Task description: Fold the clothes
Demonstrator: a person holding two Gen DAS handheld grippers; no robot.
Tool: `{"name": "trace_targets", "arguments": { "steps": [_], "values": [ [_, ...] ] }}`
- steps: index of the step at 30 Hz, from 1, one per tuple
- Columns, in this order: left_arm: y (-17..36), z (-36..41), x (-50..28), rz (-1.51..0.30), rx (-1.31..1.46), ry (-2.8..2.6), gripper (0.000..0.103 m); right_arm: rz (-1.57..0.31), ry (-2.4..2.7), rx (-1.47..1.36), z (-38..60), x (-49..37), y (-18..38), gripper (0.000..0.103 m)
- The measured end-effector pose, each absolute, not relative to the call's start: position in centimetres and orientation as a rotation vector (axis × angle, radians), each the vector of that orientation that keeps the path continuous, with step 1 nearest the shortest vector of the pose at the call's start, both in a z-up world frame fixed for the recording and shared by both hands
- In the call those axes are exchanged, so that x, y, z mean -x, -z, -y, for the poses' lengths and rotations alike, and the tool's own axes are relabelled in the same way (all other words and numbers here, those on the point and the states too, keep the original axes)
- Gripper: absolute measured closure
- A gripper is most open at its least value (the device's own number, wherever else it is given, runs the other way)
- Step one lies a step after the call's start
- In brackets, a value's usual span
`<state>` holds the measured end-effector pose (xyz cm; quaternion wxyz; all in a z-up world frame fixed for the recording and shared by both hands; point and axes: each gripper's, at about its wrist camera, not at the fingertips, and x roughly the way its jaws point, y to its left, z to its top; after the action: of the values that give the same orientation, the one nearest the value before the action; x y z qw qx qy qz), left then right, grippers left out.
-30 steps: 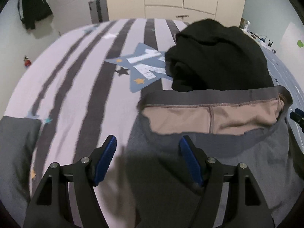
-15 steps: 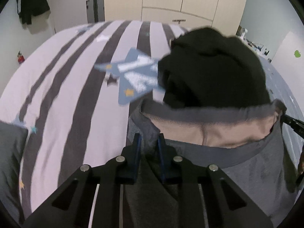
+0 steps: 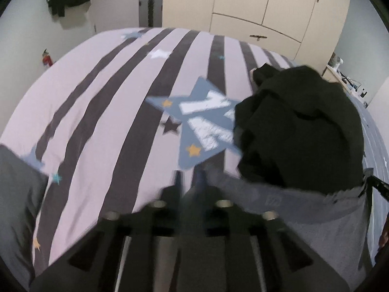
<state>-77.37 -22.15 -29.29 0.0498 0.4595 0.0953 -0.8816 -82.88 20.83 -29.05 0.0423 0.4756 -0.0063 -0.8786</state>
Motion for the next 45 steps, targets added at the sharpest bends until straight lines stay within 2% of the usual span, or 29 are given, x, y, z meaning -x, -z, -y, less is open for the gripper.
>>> {"name": "trace_targets", "arguments": {
  "steps": [1, 2, 5, 11, 15, 17, 18, 19, 21, 22, 23, 27, 31, 33, 35, 37, 39, 42, 45],
  "values": [
    [29.8, 22.5, 76.6, -0.317, -1.419, 2.696, 0.055, 0.044, 2.675, -1.448, -21.1, 82.6, 29.0, 0.078],
    [30.3, 22.9, 75.9, -0.347, -1.441, 2.71, 0.054, 0.044, 2.683, -1.411, -21.4, 81.9, 28.7, 0.07],
    [31.2, 23.0, 74.3, -0.339, -1.492, 2.744, 0.05, -0.028, 2.686, -1.332, -22.3, 79.6, 28.4, 0.062],
    [33.0, 21.4, 74.0, -0.264, -1.612, 2.778, 0.049, -0.062, 2.605, -1.448, -24.9, 78.3, 31.6, 0.061],
    [33.7, 20.5, 75.2, -0.224, -1.618, 2.753, 0.051, 0.014, 2.604, -1.494, -25.2, 79.2, 32.8, 0.061],
    [33.7, 20.3, 75.5, -0.206, -1.604, 2.756, 0.07, 0.05, 2.59, -1.508, -25.0, 79.7, 33.2, 0.061],
    [33.6, 20.2, 75.6, -0.199, -1.606, 2.758, 0.089, 0.055, 2.589, -1.512, -24.9, 79.8, 33.3, 0.061],
    [33.6, 20.2, 75.8, -0.192, -1.608, 2.76, 0.097, 0.059, 2.586, -1.513, -24.8, 80.0, 33.4, 0.061],
    [33.1, 20.3, 76.0, -0.177, -1.584, 2.761, 0.099, 0.061, 2.572, -1.52, -24.5, 80.1, 33.5, 0.068],
    [32.7, 20.4, 76.1, -0.157, -1.556, 2.763, 0.099, 0.075, 2.565, -1.507, -24.4, 80.0, 33.4, 0.085],
    [32.1, 20.6, 76.3, -0.153, -1.519, 2.763, 0.099, 0.056, 2.58, -1.502, -24.2, 80.0, 33.0, 0.091],
    [30.3, 21.8, 77.3, -0.172, -1.398, 2.744, 0.099, -0.046, 2.667, -1.45, -23.6, 80.4, 31.8, 0.097],
    [30.3, 21.3, 78.3, -0.135, -1.427, 2.723, 0.099, -0.027, 2.746, -1.452, -23.8, 81.0, 31.2, 0.103],
    [31.1, 21.1, 78.5, -0.123, -1.498, 2.68, 0.095, -0.009, 2.755, -1.482, -23.8, 81.1, 31.4, 0.103],
    [31.5, 21.7, 78.2, -0.159, -1.55, 2.648, 0.083, 0.01, 2.725, -1.529, -24.5, 81.6, 32.4, 0.103],
    [31.0, 22.9, 77.0, -0.246, -1.537, 2.649, 0.054, 0.012, 2.714, -1.532, -24.5, 81.1, 32.5, 0.103],
    [30.3, 24.2, 75.5, -0.34, -1.501, 2.667, 0.042, 0.013, 2.713, -1.478, -24.5, 80.1, 31.8, 0.103],
    [29.3, 25.9, 72.2, -0.463, -1.473, 2.705, 0.04, 0.059, 2.667, -1.41, -24.6, 77.6, 30.6, 0.099],
    [29.6, 26.6, 68.9, -0.48, -1.579, 2.713, 0.04, 0.092, 2.556, -1.334, -23.6, 74.5, 29.5, 0.098]
  ]
}}
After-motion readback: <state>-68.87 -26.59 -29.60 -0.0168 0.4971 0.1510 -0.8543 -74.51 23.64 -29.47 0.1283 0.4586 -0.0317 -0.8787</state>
